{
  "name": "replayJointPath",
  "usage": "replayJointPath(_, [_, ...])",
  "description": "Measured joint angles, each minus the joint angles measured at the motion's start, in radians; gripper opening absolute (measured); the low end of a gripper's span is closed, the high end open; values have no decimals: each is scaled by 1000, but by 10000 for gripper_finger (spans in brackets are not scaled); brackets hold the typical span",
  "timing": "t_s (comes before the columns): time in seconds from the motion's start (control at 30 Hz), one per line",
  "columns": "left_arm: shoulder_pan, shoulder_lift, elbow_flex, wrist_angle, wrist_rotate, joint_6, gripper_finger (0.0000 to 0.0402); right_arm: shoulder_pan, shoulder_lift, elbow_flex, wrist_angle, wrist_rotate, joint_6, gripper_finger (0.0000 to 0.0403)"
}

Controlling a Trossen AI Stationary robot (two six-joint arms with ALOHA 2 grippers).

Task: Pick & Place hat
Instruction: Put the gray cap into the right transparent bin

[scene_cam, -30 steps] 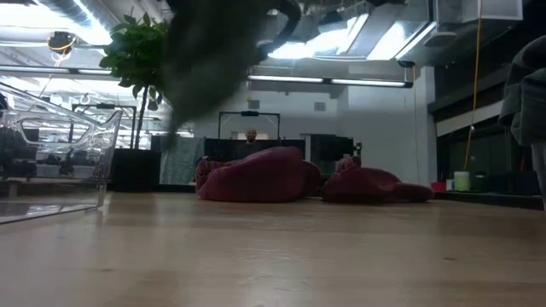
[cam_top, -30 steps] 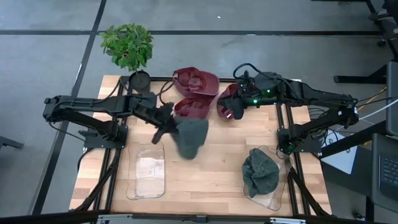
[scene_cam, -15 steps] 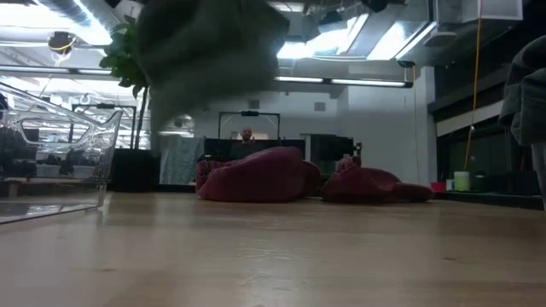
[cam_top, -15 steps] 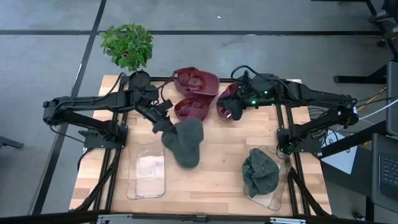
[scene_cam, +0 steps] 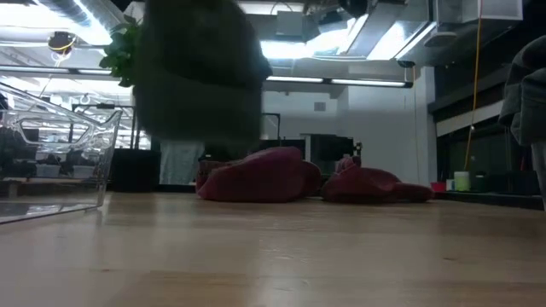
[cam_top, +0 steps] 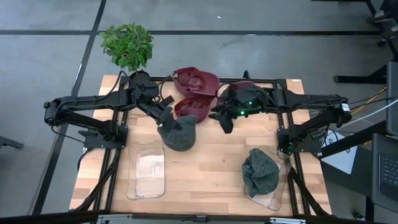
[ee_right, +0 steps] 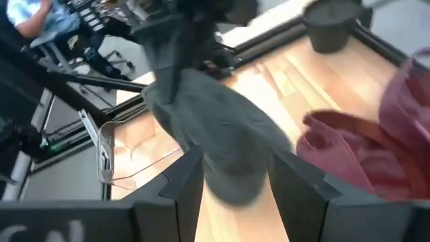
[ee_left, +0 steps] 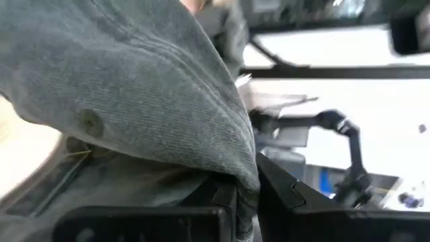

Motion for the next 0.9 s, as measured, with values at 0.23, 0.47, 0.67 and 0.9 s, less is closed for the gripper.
replayJointPath(0.23, [40,0,0,139,-236,-47,26,62,24,0,104,78,-161,162])
replayJointPath(0.47, [57,0,0,251,-388,-44,26,151,24,57,73,379,-324,162])
replayJointPath(0.67, [52,0,0,339,-425,-46,26,156,24,69,72,489,-395,162])
replayJointPath(0.9, [50,0,0,395,-462,-47,27,76,24,70,72,432,-379,177])
